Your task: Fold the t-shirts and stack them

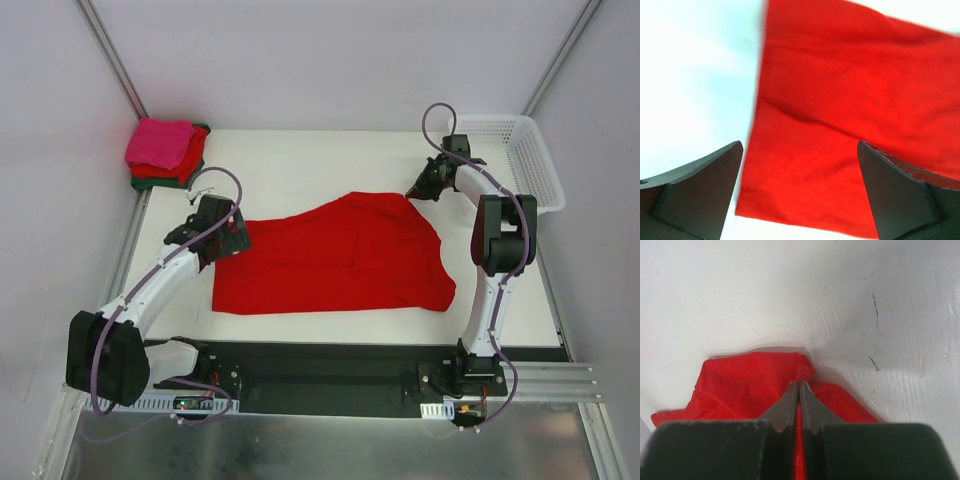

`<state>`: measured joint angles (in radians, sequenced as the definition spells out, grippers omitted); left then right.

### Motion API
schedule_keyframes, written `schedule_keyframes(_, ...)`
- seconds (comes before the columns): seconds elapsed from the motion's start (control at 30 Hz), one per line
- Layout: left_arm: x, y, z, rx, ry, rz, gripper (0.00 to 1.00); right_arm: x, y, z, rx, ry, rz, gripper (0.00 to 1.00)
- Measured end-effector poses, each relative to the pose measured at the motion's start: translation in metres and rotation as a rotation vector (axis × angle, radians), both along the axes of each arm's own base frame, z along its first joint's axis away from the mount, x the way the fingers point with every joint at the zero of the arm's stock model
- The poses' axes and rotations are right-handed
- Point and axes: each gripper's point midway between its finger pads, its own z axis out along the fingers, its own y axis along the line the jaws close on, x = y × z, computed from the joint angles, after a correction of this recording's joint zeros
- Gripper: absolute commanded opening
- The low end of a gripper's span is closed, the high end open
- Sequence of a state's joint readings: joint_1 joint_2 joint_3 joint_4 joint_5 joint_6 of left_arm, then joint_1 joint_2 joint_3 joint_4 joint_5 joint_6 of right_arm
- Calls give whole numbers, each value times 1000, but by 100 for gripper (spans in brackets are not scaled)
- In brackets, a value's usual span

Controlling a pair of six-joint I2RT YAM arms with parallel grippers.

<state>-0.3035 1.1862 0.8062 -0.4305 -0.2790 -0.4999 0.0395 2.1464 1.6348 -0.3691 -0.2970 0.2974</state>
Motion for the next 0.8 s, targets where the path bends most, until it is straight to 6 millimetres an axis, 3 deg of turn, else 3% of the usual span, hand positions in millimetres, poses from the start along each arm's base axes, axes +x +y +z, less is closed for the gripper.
schedule_keyframes(0.17, 13, 28, -11, 3, 45, 107, 97, 0, 3, 3, 14, -4, 13, 1)
schedule_keyframes(0.3, 23, 29, -19, -6, 69, 116, 82, 5, 4, 11, 19, -26, 25, 1)
schedule_keyframes(0.8, 67, 51, -28, -49, -9, 179, 63, 5, 7, 14, 30, -32, 40, 2)
